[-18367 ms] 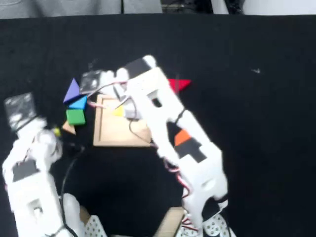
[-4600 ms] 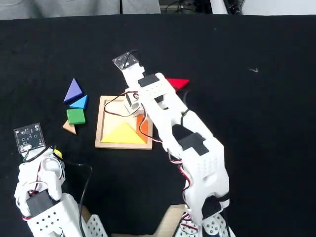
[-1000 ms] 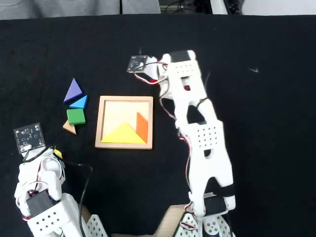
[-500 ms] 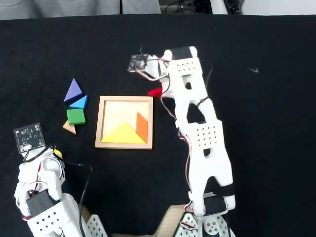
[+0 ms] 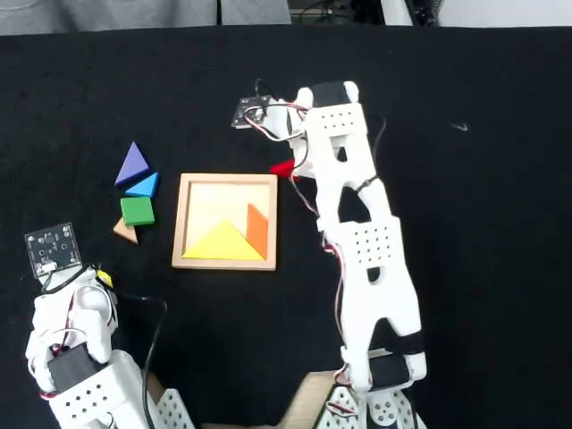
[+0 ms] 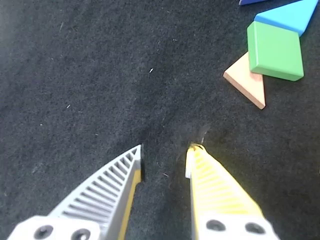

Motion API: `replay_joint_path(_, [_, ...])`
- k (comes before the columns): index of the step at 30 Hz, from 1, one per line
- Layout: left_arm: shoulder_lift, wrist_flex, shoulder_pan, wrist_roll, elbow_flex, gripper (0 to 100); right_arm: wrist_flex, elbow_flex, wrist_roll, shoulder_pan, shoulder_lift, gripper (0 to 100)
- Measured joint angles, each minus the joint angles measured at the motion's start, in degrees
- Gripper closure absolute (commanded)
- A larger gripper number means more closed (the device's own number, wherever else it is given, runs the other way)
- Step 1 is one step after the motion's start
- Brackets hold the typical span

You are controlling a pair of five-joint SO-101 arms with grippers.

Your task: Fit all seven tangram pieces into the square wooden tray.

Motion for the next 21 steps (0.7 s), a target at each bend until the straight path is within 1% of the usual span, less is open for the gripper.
replay_joint_path(3, [0.0, 0.0, 0.0, 0.0, 0.0, 84, 0.0, -0.9, 0.0, 0.0, 0.0, 99.1])
replay_joint_path(5, [0.0, 0.0, 0.0, 0.0, 0.0, 84, 0.0, -3.4, -0.1, 0.0, 0.1, 97.7])
replay_joint_path(13, [0.0, 0.0, 0.0, 0.0, 0.0, 84, 0.3, -10.2, -1.1, 0.0, 0.1, 98.8])
replay_joint_path(15, [0.0, 0.0, 0.0, 0.0, 0.0, 84, 0.4, -11.6, -3.8, 0.0, 0.1, 98.8])
replay_joint_path(17, [0.0, 0.0, 0.0, 0.0, 0.0, 84, 0.4, -12.1, -8.1, 0.0, -0.8, 98.8])
replay_joint_path(19, [0.0, 0.0, 0.0, 0.0, 0.0, 84, 0.4, -12.1, -13.7, 0.0, -3.3, 98.8])
replay_joint_path(21, [0.0, 0.0, 0.0, 0.0, 0.0, 84, 0.4, -12.1, -20.9, 0.0, -7.4, 98.8])
